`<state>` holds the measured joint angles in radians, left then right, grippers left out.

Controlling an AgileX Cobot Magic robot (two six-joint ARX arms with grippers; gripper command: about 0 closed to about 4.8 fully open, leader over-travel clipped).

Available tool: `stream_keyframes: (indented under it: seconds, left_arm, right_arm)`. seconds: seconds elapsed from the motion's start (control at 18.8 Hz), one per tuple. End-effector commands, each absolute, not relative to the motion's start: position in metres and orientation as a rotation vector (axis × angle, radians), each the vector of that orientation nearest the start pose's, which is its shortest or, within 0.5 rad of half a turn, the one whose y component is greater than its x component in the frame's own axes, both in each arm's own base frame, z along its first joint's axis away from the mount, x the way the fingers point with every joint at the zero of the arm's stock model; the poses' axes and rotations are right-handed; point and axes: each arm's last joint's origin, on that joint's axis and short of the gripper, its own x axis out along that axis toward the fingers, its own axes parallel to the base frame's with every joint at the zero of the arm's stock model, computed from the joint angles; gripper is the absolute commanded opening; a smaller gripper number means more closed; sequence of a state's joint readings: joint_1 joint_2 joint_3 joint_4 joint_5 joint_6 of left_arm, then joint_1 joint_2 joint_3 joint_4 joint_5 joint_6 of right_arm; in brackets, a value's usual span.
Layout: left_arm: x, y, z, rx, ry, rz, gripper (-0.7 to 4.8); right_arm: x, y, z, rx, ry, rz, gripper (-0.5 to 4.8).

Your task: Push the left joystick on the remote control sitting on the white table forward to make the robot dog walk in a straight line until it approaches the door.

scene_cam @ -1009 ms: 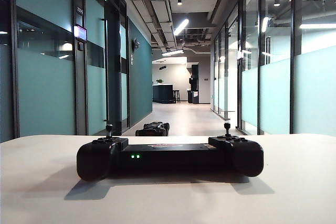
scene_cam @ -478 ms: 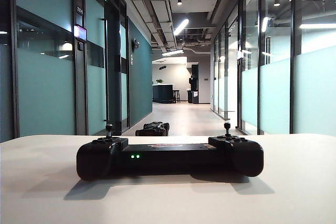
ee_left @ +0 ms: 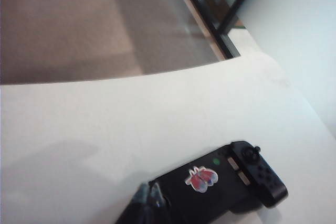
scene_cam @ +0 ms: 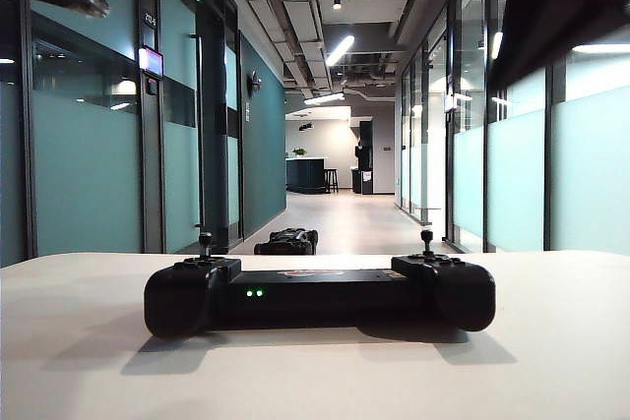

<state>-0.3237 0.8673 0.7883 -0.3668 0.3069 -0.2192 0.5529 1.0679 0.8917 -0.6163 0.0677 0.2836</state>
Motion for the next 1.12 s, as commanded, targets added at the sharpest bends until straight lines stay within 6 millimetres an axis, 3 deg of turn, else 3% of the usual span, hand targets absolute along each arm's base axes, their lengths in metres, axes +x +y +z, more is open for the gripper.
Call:
stream_keyframes:
  seconds: [0.05,0.27,0.32,0.37,0.42,1.12]
  left_arm:
    - [0.173,-0.068,0.304,-0.214,0.540,-0.597,-0.05]
    - [0.174,-0.068,0.304,-0.214,0.539,-0.597,-0.05]
    - [0.174,-0.068,0.304,-0.214,0.539,-0.597,-0.05]
    - [0.174,-0.068,0.304,-0.214,0.540,-0.598,-0.05]
    - [0.174,-0.068,0.304,-0.214,0.540,-0.598,-0.05]
    - [0.173,-0.069,0.304,-0.218,0.544,-0.619,-0.05]
  right_arm:
    - [0.188,0.116,0.276,0.091,0.902,0.384,-0.05]
    - [0.197,0.124,0.262,0.144,0.992,0.407,0.11]
    - [0.199,0.126,0.258,0.144,1.018,0.416,1.16]
    - [0.201,0.128,0.254,0.143,1.043,0.420,2.84]
    - [0.203,0.129,0.251,0.147,1.066,0.434,3.71]
    - [0.235,0.147,0.220,0.017,1.251,0.323,3.72]
